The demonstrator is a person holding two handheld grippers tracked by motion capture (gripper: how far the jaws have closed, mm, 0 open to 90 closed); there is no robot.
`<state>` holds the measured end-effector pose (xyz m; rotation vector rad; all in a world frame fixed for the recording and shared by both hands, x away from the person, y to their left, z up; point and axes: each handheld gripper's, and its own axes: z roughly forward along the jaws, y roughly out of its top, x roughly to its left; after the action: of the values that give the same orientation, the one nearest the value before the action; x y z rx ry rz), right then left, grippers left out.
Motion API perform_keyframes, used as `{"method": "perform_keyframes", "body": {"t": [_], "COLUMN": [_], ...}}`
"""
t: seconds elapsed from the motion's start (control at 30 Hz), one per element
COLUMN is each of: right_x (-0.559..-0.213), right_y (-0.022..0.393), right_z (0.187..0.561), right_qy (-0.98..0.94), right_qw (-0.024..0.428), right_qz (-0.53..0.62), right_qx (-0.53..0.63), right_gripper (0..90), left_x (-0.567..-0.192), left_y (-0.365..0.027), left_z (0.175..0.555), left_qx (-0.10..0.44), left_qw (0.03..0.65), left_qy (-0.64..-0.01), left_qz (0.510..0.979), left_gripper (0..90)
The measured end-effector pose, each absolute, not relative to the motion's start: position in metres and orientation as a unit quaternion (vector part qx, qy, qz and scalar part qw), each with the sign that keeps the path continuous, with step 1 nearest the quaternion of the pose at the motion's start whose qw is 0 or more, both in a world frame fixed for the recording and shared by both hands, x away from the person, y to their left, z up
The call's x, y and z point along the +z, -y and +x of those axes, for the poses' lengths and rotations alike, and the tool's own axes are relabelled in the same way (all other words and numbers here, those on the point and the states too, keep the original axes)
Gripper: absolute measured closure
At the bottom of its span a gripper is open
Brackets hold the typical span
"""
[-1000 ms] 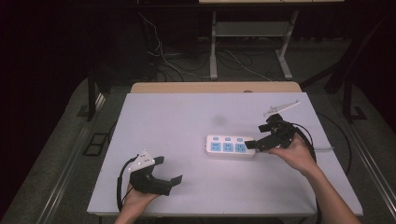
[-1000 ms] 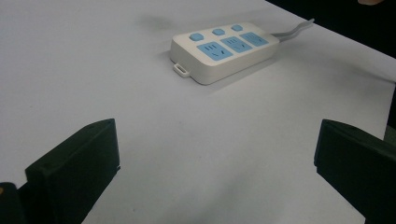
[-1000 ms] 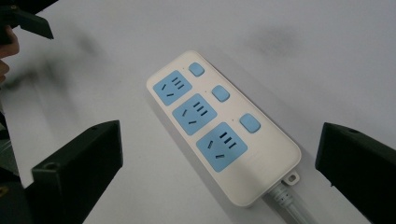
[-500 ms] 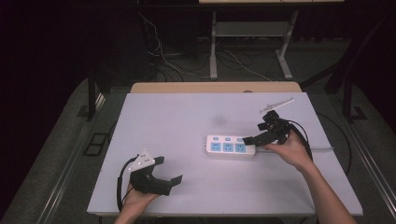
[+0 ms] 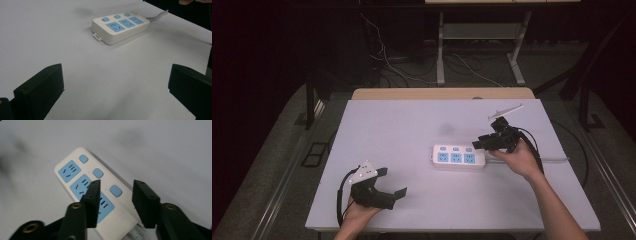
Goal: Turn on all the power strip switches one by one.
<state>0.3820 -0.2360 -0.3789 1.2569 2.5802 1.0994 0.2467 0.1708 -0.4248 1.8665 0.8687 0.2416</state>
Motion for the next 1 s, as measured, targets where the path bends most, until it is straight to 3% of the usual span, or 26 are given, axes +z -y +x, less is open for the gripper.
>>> {"method": "perform_keyframes", "body": {"t": [0.17, 0.27, 1.0], "right_x": [-0.382, -0.384, -0.404], "right_y": [0.234, 0.235, 0.224], "right_z": [0.386, 0.388, 0.399], "right_qy": [-0.834, -0.830, -0.832], "right_qw": [0.028, 0.024, -0.005], "right_qz": [0.413, 0.414, 0.409], "right_qx": [0.365, 0.373, 0.374], "right_gripper": [83.3, 90.0, 90.0], "left_x": [-0.425, -0.425, -0.425], "left_y": [-0.171, -0.171, -0.172], "left_z": [0.247, 0.246, 0.246], "left_qx": [0.100, 0.100, 0.102], "left_qw": [0.509, 0.510, 0.510], "left_qy": [-0.361, -0.362, -0.361], "left_qz": [0.775, 0.774, 0.774], "left_gripper": [0.0, 0.0, 0.0]}}
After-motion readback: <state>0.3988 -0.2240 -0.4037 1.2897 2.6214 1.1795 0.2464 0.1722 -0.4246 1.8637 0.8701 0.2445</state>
